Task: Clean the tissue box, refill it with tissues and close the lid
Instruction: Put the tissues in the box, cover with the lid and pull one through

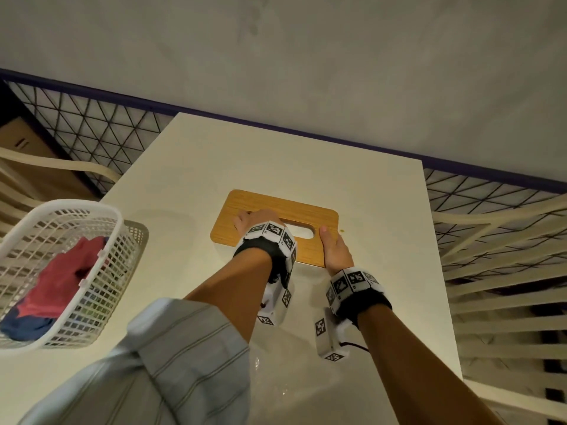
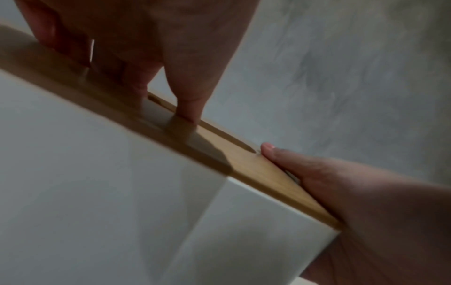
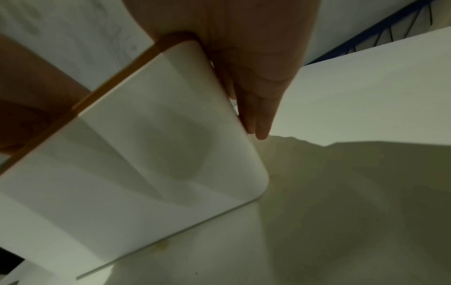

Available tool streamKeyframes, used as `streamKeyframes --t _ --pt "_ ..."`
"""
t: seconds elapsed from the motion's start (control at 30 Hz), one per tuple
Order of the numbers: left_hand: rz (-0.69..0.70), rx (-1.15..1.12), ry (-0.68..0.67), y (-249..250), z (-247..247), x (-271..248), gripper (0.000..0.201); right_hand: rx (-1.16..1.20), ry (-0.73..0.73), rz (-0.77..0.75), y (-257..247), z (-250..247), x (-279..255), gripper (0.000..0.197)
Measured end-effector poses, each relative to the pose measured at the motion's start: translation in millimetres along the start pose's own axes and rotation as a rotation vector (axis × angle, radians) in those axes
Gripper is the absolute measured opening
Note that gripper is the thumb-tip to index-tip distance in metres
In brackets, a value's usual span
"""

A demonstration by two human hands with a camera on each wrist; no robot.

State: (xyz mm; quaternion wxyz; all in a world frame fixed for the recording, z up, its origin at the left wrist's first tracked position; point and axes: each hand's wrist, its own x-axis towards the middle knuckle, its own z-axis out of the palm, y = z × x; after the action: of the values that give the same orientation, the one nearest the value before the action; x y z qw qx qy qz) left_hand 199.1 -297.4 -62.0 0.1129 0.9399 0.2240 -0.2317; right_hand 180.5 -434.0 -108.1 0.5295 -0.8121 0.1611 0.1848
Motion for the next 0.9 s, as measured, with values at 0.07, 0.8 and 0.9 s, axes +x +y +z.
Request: streamKeyframes --t 0.07,0.8,0.9 --pt "0.0 0.005 -0.005 4 -1 -5 0.024 0.047 -0.009 -0.024 3 0 0 0.069" --pt "0.119 -0.051 0.002 -8 -6 2 0.039 0.079 0.017 -0.155 8 0 1 0.06" --pt "0.188 -0.023 0.075 -12 -3 -2 0.036 0.064 0.002 -0.144 9 -1 2 0.06"
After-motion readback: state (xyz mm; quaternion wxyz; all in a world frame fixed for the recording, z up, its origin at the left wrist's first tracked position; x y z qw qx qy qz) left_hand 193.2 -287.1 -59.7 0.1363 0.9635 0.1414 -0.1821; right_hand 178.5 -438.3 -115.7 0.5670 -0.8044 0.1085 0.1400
